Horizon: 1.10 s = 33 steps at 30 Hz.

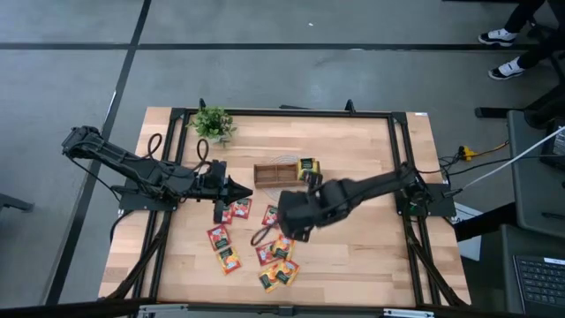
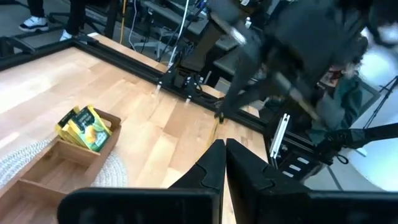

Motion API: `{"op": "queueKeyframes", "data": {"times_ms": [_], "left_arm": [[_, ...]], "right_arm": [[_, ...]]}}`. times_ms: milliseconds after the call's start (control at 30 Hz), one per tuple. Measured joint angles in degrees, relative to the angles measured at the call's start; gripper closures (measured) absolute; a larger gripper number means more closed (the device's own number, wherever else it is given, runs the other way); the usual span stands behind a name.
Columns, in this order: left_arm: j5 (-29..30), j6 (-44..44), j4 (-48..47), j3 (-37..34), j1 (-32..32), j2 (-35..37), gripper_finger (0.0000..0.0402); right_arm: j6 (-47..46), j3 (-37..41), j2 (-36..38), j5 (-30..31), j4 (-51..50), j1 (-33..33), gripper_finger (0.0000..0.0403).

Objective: Pick & Place Tea
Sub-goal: Put the orange tea bag into the middle section of the wooden organizer

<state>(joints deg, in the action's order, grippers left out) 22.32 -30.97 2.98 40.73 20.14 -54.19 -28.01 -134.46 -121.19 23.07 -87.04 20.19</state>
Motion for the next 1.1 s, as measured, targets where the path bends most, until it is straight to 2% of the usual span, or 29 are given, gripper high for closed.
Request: {"op": "queueKeyframes", "data": {"times_ms": [133, 333, 567, 1100], "left_arm": [[0.18, 1.67, 0.41, -0.01, 0.00, 0.00, 0.0381], [0.28, 4.45, 0.22, -0.02, 0.00, 0.00, 0.0369], [0.29, 5.36, -0.12, -0.02, 0.00, 0.00, 0.0367], [-1.53, 6.26, -0.20, -0.07, 0.00, 1.04, 0.0369]], "right_arm": [[3.13, 1.10, 3.01, -1.14, 2.24, -2.50, 0.0402], [8.19, 1.07, 4.78, -7.12, 2.09, -7.54, 0.0403], [18.12, 1.10, 4.87, -15.38, 3.61, -13.96, 0.0403], [36.40, 1.12, 2.32, -28.13, 7.73, -28.00, 0.0403]]}}
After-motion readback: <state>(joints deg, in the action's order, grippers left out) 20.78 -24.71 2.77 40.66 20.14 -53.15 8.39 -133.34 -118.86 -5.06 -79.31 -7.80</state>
